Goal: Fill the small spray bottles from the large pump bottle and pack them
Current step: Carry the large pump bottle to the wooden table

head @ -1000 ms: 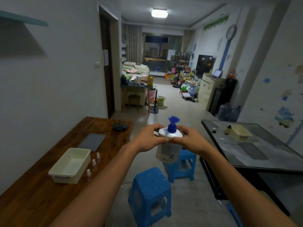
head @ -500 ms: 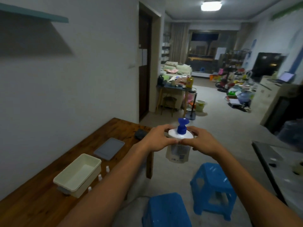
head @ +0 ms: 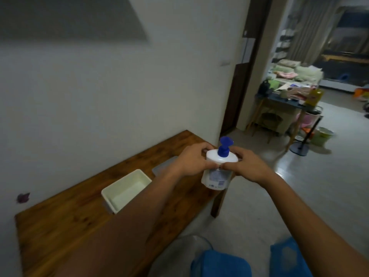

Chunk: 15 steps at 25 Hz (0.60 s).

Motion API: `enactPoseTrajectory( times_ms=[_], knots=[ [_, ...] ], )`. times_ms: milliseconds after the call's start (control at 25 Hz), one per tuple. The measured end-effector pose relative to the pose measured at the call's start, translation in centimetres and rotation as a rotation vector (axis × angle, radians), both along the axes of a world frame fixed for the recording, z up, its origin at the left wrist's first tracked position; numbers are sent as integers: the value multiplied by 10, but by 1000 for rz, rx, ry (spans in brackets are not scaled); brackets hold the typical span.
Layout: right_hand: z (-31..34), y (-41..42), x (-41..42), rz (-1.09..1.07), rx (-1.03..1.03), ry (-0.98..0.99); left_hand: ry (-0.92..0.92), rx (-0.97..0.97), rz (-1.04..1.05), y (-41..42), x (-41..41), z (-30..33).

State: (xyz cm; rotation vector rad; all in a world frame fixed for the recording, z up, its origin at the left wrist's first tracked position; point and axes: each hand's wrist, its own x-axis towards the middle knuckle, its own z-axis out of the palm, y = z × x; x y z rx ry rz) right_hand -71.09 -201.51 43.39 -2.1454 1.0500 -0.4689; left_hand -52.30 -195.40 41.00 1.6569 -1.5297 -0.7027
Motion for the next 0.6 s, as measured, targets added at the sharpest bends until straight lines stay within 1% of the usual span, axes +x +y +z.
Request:
enactPoseTrajectory(
  times_ms=[160, 400, 600],
  knots=[
    [-36, -55, 60, 102, 15, 86, 18, 35, 79, -35, 54, -38],
    [-101, -134, 153, 238, 125, 213, -50, 61, 164, -91, 132, -124],
    [-140, -172, 206, 321, 243, 288, 62, 148, 261, -111, 168, -169]
  ],
)
